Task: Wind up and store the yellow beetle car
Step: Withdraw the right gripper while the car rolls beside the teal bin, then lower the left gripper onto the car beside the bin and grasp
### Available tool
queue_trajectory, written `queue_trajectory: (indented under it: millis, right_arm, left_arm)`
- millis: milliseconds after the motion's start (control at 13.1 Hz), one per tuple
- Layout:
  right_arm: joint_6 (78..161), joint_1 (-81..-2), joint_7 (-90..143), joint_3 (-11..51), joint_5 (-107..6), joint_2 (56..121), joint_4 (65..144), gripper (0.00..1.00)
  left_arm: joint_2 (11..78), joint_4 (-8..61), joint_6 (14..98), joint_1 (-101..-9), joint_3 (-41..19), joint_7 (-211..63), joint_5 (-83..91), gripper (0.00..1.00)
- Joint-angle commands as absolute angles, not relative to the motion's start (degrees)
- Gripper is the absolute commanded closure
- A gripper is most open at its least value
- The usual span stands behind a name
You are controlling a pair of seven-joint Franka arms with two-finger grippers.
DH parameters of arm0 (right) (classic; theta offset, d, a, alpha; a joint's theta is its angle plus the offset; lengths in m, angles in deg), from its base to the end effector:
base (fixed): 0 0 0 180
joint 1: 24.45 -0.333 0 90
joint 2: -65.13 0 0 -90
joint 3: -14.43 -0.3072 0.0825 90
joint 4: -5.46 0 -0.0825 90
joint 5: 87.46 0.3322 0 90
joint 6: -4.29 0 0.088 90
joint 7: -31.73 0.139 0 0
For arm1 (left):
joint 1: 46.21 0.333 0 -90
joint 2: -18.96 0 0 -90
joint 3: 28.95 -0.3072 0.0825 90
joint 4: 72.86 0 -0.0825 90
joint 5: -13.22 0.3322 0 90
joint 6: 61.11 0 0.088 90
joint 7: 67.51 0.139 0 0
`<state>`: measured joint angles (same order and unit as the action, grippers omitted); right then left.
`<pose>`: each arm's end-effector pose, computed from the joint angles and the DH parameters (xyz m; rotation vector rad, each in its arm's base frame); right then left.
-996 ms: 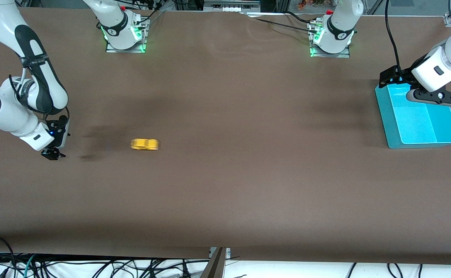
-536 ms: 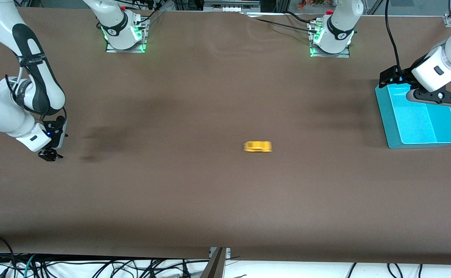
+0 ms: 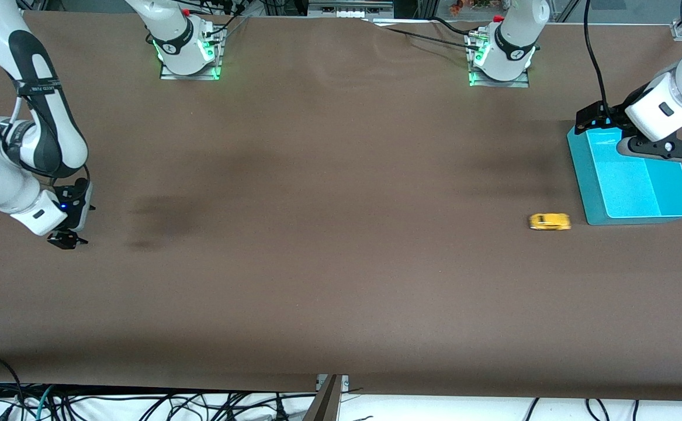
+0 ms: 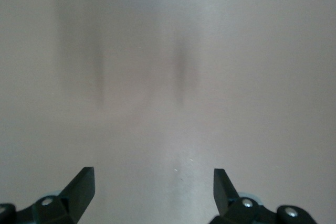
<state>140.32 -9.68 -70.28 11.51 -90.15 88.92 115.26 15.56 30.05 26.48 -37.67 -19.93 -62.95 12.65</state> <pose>0.5776 -0.1242 0.2767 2.1564 2.2245 0.0200 0.4629 -0.0069 0.5165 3.1135 -0.1341 -0.3262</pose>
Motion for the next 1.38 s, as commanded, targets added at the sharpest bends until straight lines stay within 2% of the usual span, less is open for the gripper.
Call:
queue_trajectory:
  millis: [0, 536, 919, 1302]
  right_arm:
    - [133.69, -9.24, -67.08, 11.00, -89.92, 88.07, 110.42, 0.00]
    - [119.71, -10.38, -49.97, 9.60, -89.83, 88.07, 97.42, 0.00]
    - [107.68, -10.39, -19.06, 4.25, -89.39, 87.63, 88.97, 0.00]
    - [98.52, -10.39, 8.73, -1.55, -88.42, 87.28, 84.57, 0.00]
  left_arm:
    - [15.27, 29.53, 25.99, -38.04, -19.54, -64.96, 14.10, 0.00]
    - [17.98, 29.26, 27.47, -37.60, -19.72, -64.26, 14.01, 0.00]
    - [20.88, 29.35, 30.81, -37.25, -19.89, -64.00, 13.92, 0.00]
    - [23.70, 29.96, 34.68, -36.10, -20.07, -63.91, 14.01, 0.00]
